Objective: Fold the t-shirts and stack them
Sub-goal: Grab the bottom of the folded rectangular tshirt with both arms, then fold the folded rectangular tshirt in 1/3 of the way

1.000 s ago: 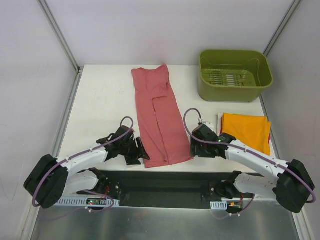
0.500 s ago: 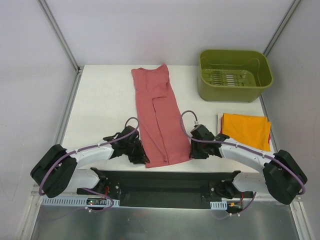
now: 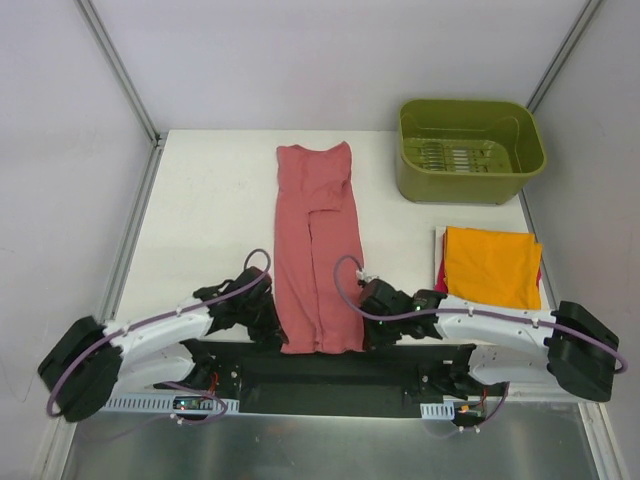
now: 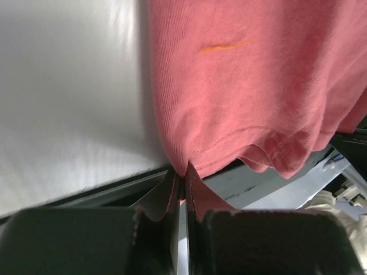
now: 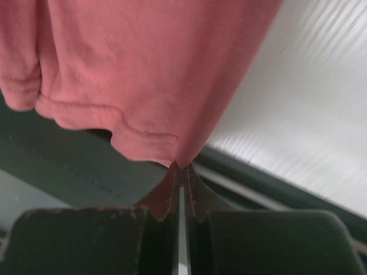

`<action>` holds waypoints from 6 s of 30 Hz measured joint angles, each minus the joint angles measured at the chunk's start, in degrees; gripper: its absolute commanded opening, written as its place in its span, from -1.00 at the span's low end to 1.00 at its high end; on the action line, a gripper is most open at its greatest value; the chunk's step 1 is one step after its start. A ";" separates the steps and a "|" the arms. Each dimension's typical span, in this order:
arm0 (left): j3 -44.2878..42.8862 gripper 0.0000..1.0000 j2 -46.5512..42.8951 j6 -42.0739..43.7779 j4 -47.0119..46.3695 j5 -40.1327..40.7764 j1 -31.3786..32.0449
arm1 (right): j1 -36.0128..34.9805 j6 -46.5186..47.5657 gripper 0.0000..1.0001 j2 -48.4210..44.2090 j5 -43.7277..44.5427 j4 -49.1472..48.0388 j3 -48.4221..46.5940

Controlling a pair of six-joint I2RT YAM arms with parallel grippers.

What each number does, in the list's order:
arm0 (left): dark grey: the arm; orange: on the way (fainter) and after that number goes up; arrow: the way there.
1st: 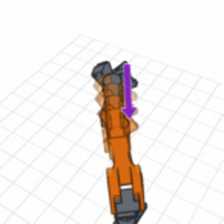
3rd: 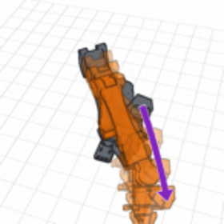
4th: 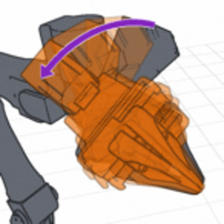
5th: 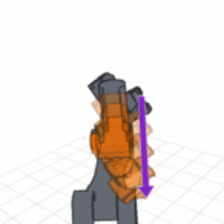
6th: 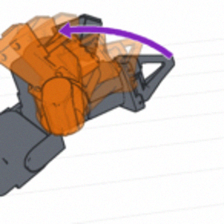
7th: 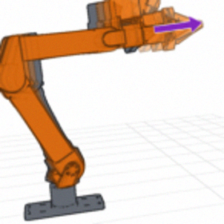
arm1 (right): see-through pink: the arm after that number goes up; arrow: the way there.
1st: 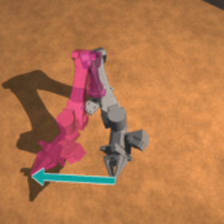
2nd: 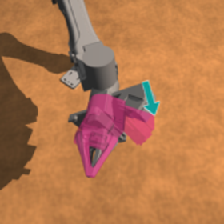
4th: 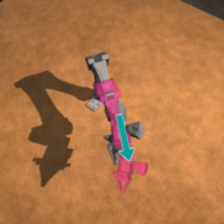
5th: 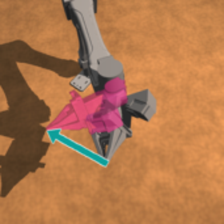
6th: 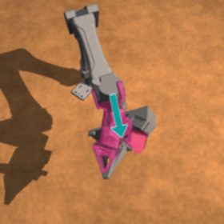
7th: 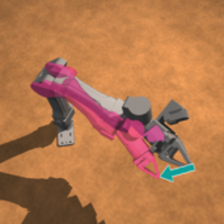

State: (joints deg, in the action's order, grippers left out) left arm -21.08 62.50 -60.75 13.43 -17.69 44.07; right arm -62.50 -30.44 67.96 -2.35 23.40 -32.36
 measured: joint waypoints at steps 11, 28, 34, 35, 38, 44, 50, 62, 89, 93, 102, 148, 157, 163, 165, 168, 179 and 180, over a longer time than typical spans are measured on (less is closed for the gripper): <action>0.61 -1.00 -25.42 0.24 10.95 0.46 0.24 | -8.72 -1.62 -0.99 -4.28 6.73 10.19 -7.65; -23.56 -1.00 -0.70 13.53 8.57 12.85 -11.56 | 10.71 12.90 -0.99 0.81 16.44 9.94 -23.02; -31.26 -1.00 12.39 17.86 5.18 9.79 -17.40 | 16.90 18.67 -0.99 9.51 15.21 8.41 -30.27; -32.52 -1.00 14.25 18.32 4.57 9.07 -18.05 | 18.05 19.54 -0.99 11.17 14.88 8.17 -31.58; -36.00 -1.00 18.78 19.52 3.61 7.23 -20.00 | 21.55 21.92 -0.99 16.22 13.53 7.67 -35.87; -43.06 -1.00 27.30 21.27 2.16 3.54 -24.02 | 26.38 25.68 -0.99 23.80 11.30 6.80 -42.25; -48.33 -1.00 35.15 21.99 1.51 -0.04 -26.67 | 29.49 28.15 -0.94 29.77 8.61 6.62 -46.93; -52.81 -0.33 45.75 22.58 1.27 0.83 -28.06 | 35.45 31.45 -0.73 46.93 3.02 4.61 -55.76; -24.57 0.99 6.58 21.84 1.03 3.23 -28.79 | 27.17 33.35 0.99 32.02 -2.34 0.74 -43.67; -19.39 0.99 1.49 21.14 1.51 3.26 -28.79 | 25.44 31.82 0.99 36.68 -3.10 -0.26 -45.07; -15.82 0.99 -3.30 20.98 3.23 3.43 -28.79 | 25.51 28.20 0.99 49.72 -2.03 -1.86 -53.92; -14.43 0.99 -7.54 20.68 7.10 7.02 -28.79 | 21.33 28.52 0.99 63.10 -3.37 -11.23 -73.40; -14.43 0.99 -7.56 20.68 8.79 7.85 -28.79 | 24.04 30.10 0.99 70.07 -3.06 -12.94 -87.52; -14.45 0.99 -7.06 20.46 9.03 7.91 -28.79 | 24.06 37.70 0.99 57.22 -3.19 -13.27 -68.52; -14.60 0.99 -5.53 20.02 9.05 7.89 -28.79 | 23.69 42.99 0.99 48.54 -4.07 -12.46 -58.31; -15.39 0.99 -2.16 19.19 8.72 7.82 -28.79 | 23.06 51.17 0.99 36.02 -4.52 -10.40 -46.58; -24.02 0.33 16.96 16.39 0.94 5.55 -28.81 | 25.88 44.74 0.88 20.74 -1.25 -8.09 -24.48; -25.07 0.24 19.04 16.39 0.37 4.98 -28.81 | 26.45 42.99 0.85 20.74 -1.38 -8.04 -23.30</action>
State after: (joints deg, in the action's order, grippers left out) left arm -46.15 81.54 -44.36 13.80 -12.71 15.27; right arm -36.05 12.56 88.71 -3.73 15.35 -55.66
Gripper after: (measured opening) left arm 0.713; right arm 0.970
